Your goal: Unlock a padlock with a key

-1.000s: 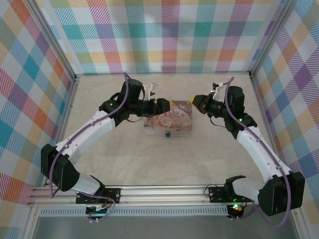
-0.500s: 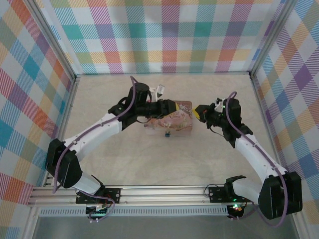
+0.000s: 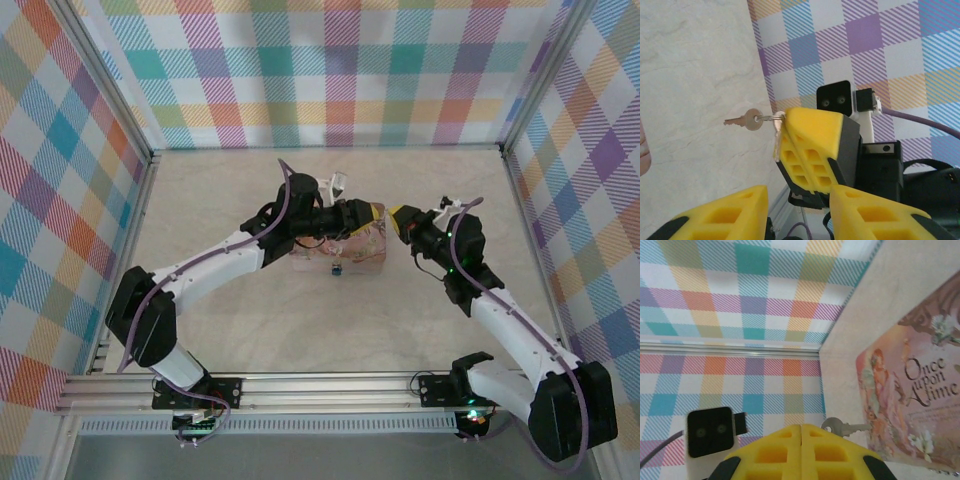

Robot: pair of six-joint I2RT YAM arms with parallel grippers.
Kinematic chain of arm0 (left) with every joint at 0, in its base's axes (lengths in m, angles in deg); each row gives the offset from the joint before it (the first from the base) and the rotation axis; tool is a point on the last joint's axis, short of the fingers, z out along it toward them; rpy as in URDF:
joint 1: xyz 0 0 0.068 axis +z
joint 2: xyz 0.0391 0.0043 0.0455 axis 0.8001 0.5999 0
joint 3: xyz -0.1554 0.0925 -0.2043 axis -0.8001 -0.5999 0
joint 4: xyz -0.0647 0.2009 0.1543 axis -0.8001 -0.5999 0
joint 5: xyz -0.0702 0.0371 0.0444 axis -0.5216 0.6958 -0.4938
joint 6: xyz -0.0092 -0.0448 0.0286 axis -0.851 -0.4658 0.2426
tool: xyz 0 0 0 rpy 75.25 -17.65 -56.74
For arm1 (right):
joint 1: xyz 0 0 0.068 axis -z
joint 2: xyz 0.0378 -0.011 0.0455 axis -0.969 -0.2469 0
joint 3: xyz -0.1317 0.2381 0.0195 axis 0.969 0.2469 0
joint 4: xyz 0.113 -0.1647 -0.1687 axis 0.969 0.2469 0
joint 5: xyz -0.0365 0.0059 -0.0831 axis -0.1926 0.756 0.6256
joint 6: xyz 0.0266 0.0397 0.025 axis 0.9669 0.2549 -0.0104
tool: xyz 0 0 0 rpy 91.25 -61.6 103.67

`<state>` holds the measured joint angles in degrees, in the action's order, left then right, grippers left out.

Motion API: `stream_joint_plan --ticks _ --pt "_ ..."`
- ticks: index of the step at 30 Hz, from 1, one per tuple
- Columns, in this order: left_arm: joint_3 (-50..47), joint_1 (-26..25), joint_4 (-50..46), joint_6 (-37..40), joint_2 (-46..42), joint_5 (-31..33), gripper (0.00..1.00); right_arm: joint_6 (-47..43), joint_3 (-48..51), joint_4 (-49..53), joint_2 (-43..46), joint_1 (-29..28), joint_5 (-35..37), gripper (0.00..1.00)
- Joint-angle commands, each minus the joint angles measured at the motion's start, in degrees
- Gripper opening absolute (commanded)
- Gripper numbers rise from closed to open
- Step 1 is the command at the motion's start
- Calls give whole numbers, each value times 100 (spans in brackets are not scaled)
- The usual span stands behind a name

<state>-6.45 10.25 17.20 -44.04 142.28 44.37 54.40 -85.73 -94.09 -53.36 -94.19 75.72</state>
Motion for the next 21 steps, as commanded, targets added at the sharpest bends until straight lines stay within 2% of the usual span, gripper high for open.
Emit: stream_joint_plan --ticks 1,14,18,21 --pt "22 -116 527 -283 183 -51 36 -72 51 -433 100 -63 208 0" --pt "217 -197 795 -475 438 -10 31 -121 84 -552 74 -94 183 0" --pt "142 -200 1064 -545 390 72 38 -116 170 -527 116 -94 200 0" --pt "190 -194 1033 -534 411 95 39 -108 194 -565 140 -91 170 0"
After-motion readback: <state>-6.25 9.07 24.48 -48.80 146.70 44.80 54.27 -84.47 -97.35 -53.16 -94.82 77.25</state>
